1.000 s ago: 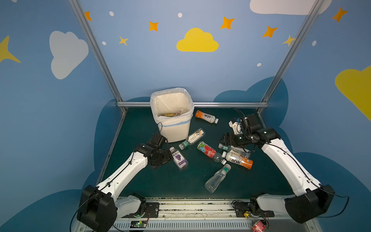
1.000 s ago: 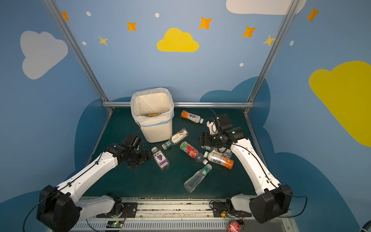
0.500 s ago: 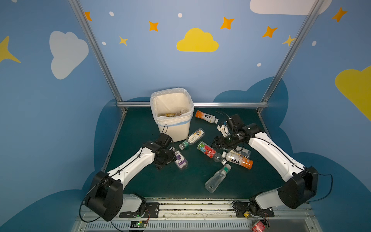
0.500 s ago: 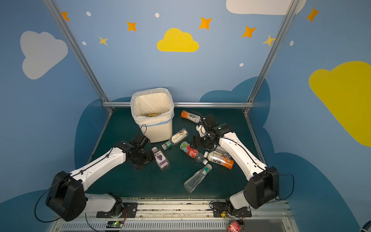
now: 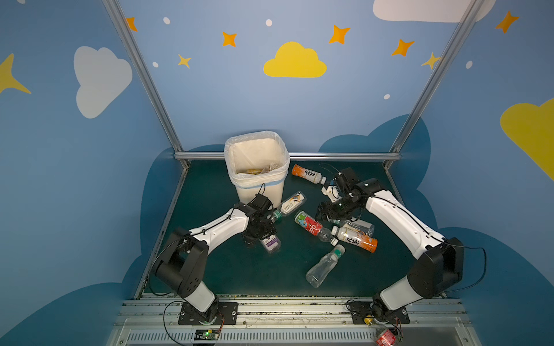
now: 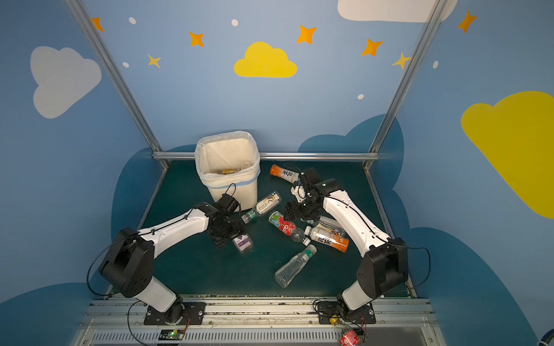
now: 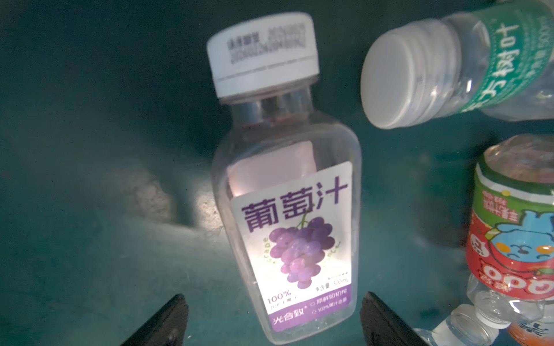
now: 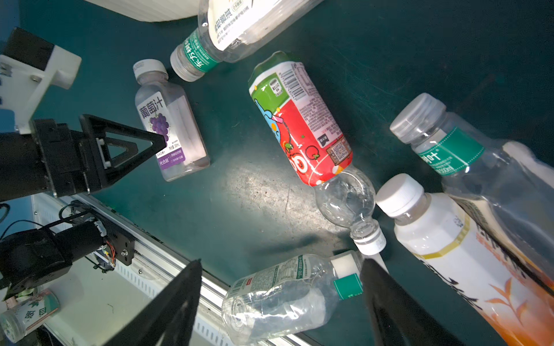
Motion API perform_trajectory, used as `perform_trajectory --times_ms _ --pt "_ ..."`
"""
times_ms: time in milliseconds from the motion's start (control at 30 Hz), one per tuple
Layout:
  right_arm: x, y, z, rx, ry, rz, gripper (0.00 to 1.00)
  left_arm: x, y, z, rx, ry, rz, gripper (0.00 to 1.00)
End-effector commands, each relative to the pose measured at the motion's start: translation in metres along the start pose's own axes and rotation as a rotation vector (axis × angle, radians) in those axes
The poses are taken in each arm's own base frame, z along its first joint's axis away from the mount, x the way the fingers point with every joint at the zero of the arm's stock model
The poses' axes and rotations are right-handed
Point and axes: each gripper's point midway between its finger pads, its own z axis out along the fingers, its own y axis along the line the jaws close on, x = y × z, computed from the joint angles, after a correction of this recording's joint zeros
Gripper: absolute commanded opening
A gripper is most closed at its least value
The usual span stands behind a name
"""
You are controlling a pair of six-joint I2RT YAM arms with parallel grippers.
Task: Throw the plastic bottles in the bin
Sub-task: Pick up the plastic bottle from the center of the table.
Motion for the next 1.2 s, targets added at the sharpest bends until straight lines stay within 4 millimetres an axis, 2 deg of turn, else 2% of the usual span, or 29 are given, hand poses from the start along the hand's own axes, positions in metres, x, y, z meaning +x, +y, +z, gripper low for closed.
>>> perform_trajectory --times_ms 0,267,900,1167 --pt "0.0 -0.004 -0.007 -0.005 0.008 -0.014 0.85 -0.004 -0.01 0.004 0.007 -0.005 -0.009 0.91" --pt "-0.001 -0.018 -0.01 -0.013 0.007 -0.001 0.85 -0.008 -0.02 0.015 -0.024 0.008 0.004 0.91" --pt "0.0 -0.032 -0.012 -0.027 0.004 0.031 0.85 -0.01 -0.008 0.026 -0.118 0.017 0.044 0.88" --pt "0.0 -0.034 -0.012 -0.029 0.006 0.037 0.85 -0.014 -0.002 0.029 -0.152 0.005 0.07 0.83"
